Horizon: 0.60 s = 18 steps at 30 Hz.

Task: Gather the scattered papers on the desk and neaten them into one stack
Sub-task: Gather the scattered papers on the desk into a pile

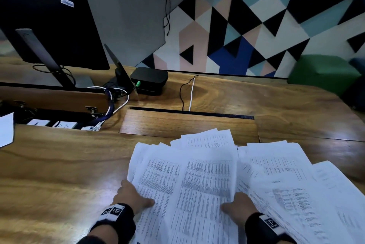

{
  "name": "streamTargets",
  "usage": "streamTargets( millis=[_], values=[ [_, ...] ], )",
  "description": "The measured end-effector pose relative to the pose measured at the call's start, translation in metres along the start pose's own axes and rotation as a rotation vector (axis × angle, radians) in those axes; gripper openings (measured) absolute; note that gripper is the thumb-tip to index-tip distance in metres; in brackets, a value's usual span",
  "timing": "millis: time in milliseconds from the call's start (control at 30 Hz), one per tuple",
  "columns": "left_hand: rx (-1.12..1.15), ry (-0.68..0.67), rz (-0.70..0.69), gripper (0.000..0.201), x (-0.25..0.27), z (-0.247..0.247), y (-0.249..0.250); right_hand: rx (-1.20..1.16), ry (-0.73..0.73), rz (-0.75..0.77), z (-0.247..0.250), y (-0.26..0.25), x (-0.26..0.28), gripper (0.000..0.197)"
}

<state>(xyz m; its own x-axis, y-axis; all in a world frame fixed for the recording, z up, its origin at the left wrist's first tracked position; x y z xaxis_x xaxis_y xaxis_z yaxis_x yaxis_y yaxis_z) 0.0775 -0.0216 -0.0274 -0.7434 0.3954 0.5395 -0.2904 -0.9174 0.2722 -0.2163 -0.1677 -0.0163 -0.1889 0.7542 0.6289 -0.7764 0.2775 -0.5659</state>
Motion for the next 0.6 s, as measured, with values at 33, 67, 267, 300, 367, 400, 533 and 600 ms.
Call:
streamTargets(
  millis=[33, 67, 267, 300, 367, 400, 533, 600],
  values=[
    [0.072, -0.033, -0.042, 0.081, -0.001, 0.0, 0.002, 0.004, -0.011, 0.014, -0.005, -0.001, -0.002, 0.019],
    [0.146, -0.064, -0.087, 0.059, -0.001, 0.002, 0.003, 0.011, -0.019, 0.026, -0.009, -0.004, -0.002, 0.02],
    [0.775, -0.52, -0.209, 0.034, 0.022, 0.027, 0.0, -0.126, -0.107, 0.148, -0.022, -0.005, -0.003, 0.018],
    [0.867, -0.586, -0.228, 0.035, 0.029, 0.033, -0.001, -0.185, -0.156, 0.168, -0.022, -0.002, -0.003, 0.023],
    [1.027, -0.679, -0.255, 0.041, 0.038, 0.039, -0.003, -0.342, -0.26, 0.168, -0.019, -0.002, 0.002, 0.044],
    [1.089, -0.713, -0.255, 0.047, 0.041, 0.04, -0.004, -0.463, -0.312, 0.146, -0.019, -0.002, 0.003, 0.053],
    [1.142, -0.77, -0.168, 0.063, 0.044, 0.027, -0.003, -0.861, -0.496, 0.05, -0.025, -0.004, 0.004, 0.042],
    [1.094, -0.763, -0.137, 0.065, 0.05, 0.02, 0.002, -0.859, -0.514, 0.078, -0.026, -0.01, 0.01, 0.037]
  ],
)
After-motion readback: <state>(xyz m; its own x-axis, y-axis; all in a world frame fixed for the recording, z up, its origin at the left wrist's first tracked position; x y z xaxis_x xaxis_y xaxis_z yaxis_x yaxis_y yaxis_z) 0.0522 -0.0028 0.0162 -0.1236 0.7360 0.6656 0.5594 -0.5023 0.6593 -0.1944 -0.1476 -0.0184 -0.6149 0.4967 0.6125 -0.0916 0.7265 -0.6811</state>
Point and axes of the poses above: each hand's wrist, its own x-axis away from the middle knuckle, its own z-axis out of the back of the hand, y = z × x, the point moved 3 cm from there along -x, towards the middle knuckle, and after that the axes turned 2 degrees about -x, right-handed, at the moved point
